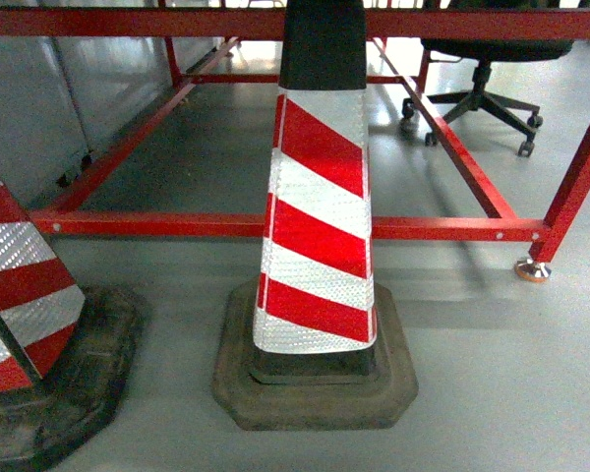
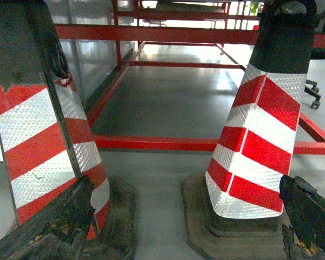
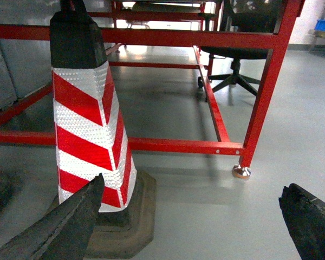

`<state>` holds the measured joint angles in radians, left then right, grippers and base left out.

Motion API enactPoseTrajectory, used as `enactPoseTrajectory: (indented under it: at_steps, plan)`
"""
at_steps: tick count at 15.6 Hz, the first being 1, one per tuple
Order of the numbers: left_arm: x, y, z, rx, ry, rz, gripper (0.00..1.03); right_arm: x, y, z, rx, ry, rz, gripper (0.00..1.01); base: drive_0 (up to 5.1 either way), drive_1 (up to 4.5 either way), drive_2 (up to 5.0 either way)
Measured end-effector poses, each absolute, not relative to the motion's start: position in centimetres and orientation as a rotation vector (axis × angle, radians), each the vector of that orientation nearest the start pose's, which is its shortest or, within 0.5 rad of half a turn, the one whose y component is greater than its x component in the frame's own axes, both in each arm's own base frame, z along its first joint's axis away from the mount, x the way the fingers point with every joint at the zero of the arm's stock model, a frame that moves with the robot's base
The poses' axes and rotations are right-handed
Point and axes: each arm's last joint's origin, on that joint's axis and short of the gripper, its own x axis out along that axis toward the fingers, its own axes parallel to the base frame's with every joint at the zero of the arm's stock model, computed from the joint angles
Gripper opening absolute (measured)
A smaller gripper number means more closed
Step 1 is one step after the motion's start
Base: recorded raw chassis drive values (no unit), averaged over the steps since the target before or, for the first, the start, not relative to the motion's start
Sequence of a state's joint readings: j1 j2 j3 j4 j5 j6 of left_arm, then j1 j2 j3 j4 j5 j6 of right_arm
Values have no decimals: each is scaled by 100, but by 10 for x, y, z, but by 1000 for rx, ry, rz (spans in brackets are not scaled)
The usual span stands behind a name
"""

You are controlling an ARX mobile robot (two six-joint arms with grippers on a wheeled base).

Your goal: Sort blue parts and orange caps into right shelf containers

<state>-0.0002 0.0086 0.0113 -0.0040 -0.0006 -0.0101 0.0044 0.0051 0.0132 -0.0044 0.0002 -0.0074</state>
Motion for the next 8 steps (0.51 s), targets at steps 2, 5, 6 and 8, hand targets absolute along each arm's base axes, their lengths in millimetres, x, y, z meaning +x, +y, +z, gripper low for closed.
enactPoseTrajectory:
  at_steps: [2, 5, 6, 8]
  plan:
    - [98, 0, 166, -10, 1, 0, 98, 97, 0, 167, -7, -4, 4, 98, 0, 0, 0]
    - [98, 0, 166, -10, 1, 0, 98, 97, 0, 167, -7, -4, 4, 98, 0, 0, 0]
    - [98, 0, 166, -10, 1, 0, 98, 97, 0, 167, -7, -4, 4, 98, 0, 0, 0]
    - [98, 0, 166, -10, 1, 0, 98, 97, 0, 167, -7, -4, 4, 98, 0, 0, 0]
